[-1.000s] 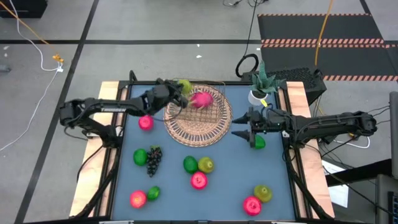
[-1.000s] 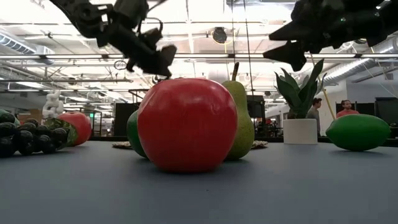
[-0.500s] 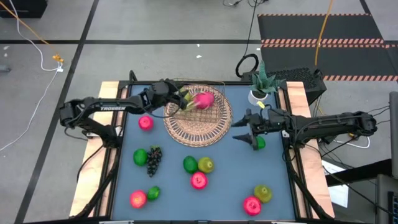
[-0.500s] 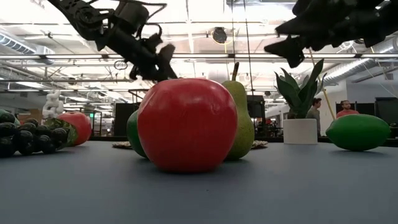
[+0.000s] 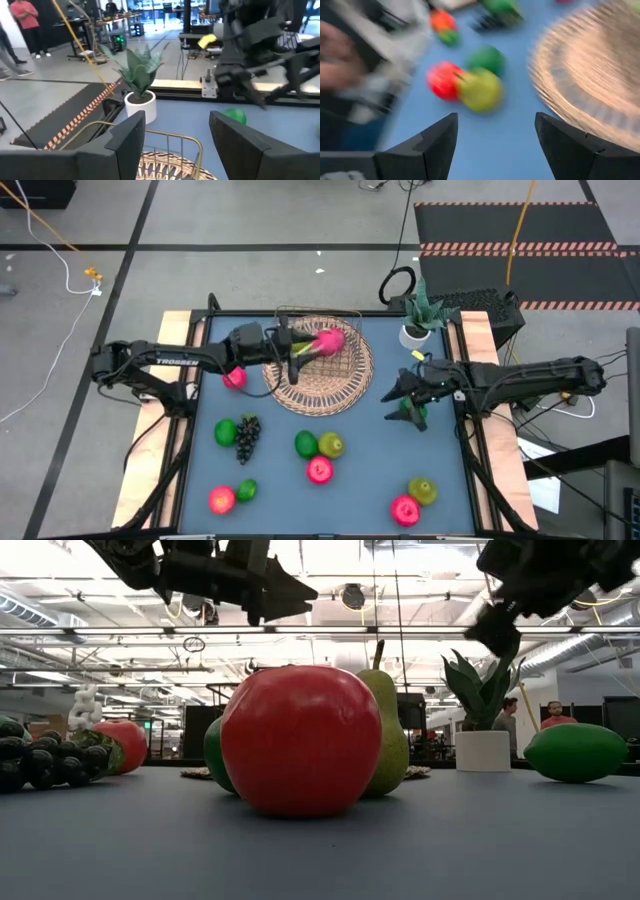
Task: Build produce basket
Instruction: Put the green lime into the gold wire basket
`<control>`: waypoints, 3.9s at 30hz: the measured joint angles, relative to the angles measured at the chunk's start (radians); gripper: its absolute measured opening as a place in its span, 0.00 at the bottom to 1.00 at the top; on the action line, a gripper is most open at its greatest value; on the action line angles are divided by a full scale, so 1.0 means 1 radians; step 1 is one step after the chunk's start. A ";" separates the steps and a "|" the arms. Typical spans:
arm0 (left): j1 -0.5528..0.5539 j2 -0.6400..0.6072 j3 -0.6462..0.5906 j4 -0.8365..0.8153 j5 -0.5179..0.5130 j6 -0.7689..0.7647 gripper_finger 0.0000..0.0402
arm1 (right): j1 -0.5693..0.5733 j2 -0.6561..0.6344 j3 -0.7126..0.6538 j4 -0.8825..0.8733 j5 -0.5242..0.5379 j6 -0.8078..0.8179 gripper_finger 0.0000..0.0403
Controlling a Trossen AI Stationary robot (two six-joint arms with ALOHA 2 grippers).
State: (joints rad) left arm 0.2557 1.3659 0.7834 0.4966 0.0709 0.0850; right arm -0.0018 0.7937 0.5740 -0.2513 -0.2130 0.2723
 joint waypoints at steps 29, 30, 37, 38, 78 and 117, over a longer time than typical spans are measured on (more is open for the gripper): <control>-0.028 0.066 0.000 0.169 -0.071 -0.001 0.61 | 0.048 0.092 0.017 -0.625 0.299 0.233 0.93; -0.028 0.066 0.000 0.169 -0.071 -0.001 0.61 | 0.048 0.104 0.017 -0.616 0.291 0.241 0.95; -0.030 0.066 0.000 0.168 -0.071 -0.007 0.61 | 0.048 0.201 0.017 -0.589 0.290 0.342 0.97; -0.030 0.066 0.000 0.168 -0.071 -0.010 0.61 | 0.048 0.219 0.017 -0.591 0.291 0.348 0.97; -0.015 0.066 0.000 0.133 -0.205 -0.032 0.61 | 0.182 0.280 0.210 -0.478 0.765 0.246 0.74; -0.081 -0.348 -0.001 -0.329 -0.188 -0.063 0.61 | -0.019 0.759 0.719 0.018 0.915 -0.540 0.74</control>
State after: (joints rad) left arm 0.1749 1.0176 0.7826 0.1674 -0.1167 0.0220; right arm -0.0207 1.5529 1.2930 -0.2332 0.7021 -0.2675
